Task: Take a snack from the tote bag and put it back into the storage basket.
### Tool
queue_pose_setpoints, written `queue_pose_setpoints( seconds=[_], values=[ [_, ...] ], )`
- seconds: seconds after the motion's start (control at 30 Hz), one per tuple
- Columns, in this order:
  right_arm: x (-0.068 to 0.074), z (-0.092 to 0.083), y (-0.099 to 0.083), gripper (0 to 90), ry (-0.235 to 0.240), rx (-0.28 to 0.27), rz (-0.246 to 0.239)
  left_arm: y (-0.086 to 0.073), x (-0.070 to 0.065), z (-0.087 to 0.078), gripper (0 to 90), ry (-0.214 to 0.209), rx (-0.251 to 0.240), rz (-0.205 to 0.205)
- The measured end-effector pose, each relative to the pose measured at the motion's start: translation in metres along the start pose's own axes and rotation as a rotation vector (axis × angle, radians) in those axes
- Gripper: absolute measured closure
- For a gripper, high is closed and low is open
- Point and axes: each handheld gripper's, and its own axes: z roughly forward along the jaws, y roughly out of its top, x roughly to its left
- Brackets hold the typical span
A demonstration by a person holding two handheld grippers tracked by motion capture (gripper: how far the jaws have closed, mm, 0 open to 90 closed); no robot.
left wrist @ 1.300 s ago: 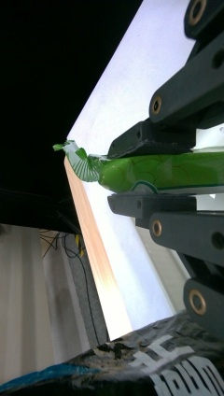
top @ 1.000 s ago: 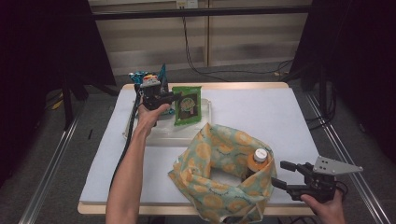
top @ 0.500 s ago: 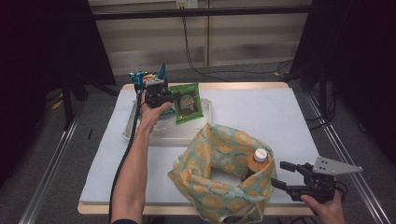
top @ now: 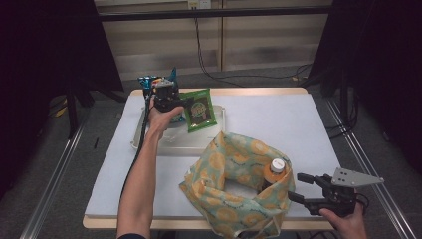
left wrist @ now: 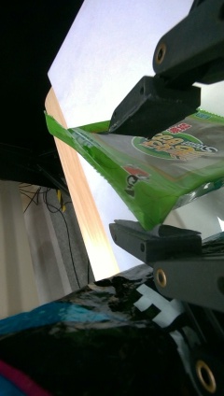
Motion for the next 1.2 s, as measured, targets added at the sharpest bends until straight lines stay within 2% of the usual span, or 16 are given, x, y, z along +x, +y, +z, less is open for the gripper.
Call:
queue_pose_setpoints(
  seconds=[0.13, 0.17, 0.27, 0.33, 0.4, 0.47, 0.5, 0.57, 0.63, 0.83, 0.9, 0.97, 1.0, 1.07, 1.13, 1.2],
  values=[
    [0.000, 0.001, 0.000, 27.1, 0.005, 0.002, -0.004, 0.004, -0.002, -0.002, 37.6, 0.014, -0.005, 0.010],
    [0.000, 0.002, 0.000, 27.1, 0.007, 0.005, -0.002, 0.008, -0.004, -0.004, 37.0, 0.008, -0.025, -0.003],
    [0.001, 0.002, 0.000, 27.1, 0.009, 0.006, -0.001, 0.018, -0.006, -0.008, 36.7, 0.013, -0.034, 0.025],
    [0.000, 0.002, -0.001, 27.1, 0.008, 0.007, -0.001, 0.024, -0.008, -0.012, 36.7, 0.022, -0.060, 0.027],
    [0.001, 0.002, -0.001, 27.1, 0.011, 0.008, -0.002, 0.026, -0.010, -0.014, 37.1, 0.006, -0.065, 0.024],
    [0.001, 0.002, 0.000, 27.1, 0.014, 0.006, -0.004, 0.026, -0.013, -0.014, 42.3, -0.001, -0.057, 0.035],
    [0.001, 0.002, 0.000, 27.1, 0.015, 0.005, -0.004, 0.025, -0.015, -0.015, 44.3, -0.025, -0.050, 0.026],
    [0.001, 0.002, -0.001, 27.1, 0.014, 0.005, -0.003, 0.023, -0.020, -0.017, 54.6, -0.053, -0.041, 0.034],
    [0.001, 0.002, -0.001, 27.1, 0.010, 0.007, -0.004, 0.019, -0.023, -0.018, 60.6, -0.089, -0.037, 0.040],
    [0.001, 0.002, 0.000, 27.0, 0.011, 0.007, -0.003, -0.003, -0.028, -0.018, 83.2, -0.167, 0.024, 0.043],
    [0.001, 0.002, 0.000, 26.9, 0.010, 0.007, -0.003, -0.010, -0.029, -0.019, 89.5, -0.160, 0.065, 0.060],
    [0.001, 0.003, 0.000, 26.9, 0.009, 0.007, -0.002, -0.018, -0.030, -0.018, 90.0, -0.172, 0.103, 0.054],
    [0.001, 0.003, 0.000, 26.9, 0.006, 0.008, -0.005, -0.021, -0.030, -0.018, 90.0, -0.166, 0.133, 0.073],
    [0.001, 0.003, 0.000, 26.9, 0.006, 0.007, -0.005, -0.025, -0.030, -0.018, 90.0, -0.178, 0.146, 0.072],
    [0.002, 0.003, 0.000, 26.9, 0.006, 0.006, -0.007, -0.034, -0.029, -0.017, 90.0, -0.166, 0.206, 0.093],
    [0.001, 0.003, 0.000, 26.9, 0.004, 0.008, -0.006, -0.038, -0.027, -0.018, 90.0, -0.166, 0.214, 0.087]
  ],
)
